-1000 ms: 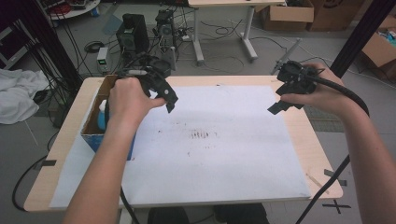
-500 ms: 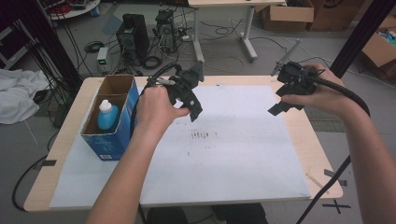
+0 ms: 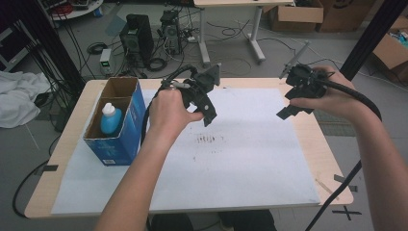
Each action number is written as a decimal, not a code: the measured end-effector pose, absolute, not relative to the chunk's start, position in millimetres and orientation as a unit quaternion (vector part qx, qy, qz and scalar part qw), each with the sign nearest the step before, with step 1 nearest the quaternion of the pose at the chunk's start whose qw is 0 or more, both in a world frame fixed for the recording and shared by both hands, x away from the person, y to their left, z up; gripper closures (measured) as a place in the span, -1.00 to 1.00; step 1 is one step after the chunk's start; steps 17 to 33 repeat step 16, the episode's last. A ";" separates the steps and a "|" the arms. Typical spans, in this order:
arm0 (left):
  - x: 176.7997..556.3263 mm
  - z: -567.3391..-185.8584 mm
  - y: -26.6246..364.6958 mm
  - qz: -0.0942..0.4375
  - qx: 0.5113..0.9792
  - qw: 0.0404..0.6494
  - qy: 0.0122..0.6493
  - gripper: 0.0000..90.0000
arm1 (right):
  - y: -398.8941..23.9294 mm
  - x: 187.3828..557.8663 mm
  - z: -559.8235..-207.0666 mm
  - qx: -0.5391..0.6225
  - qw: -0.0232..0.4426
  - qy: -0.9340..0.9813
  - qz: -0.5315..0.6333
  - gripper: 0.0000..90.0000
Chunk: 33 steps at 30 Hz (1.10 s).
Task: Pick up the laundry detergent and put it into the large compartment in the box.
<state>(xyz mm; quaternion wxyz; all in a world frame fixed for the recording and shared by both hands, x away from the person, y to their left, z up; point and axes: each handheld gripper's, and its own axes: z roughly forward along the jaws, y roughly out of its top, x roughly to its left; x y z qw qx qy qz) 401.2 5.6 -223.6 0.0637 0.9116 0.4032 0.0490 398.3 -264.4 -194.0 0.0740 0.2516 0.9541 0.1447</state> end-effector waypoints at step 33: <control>397.8 -220.9 4.5 0.051 0.913 0.061 0.400 -0.65 | -262.9 394.0 -192.5 0.252 0.072 0.955 0.142 -0.53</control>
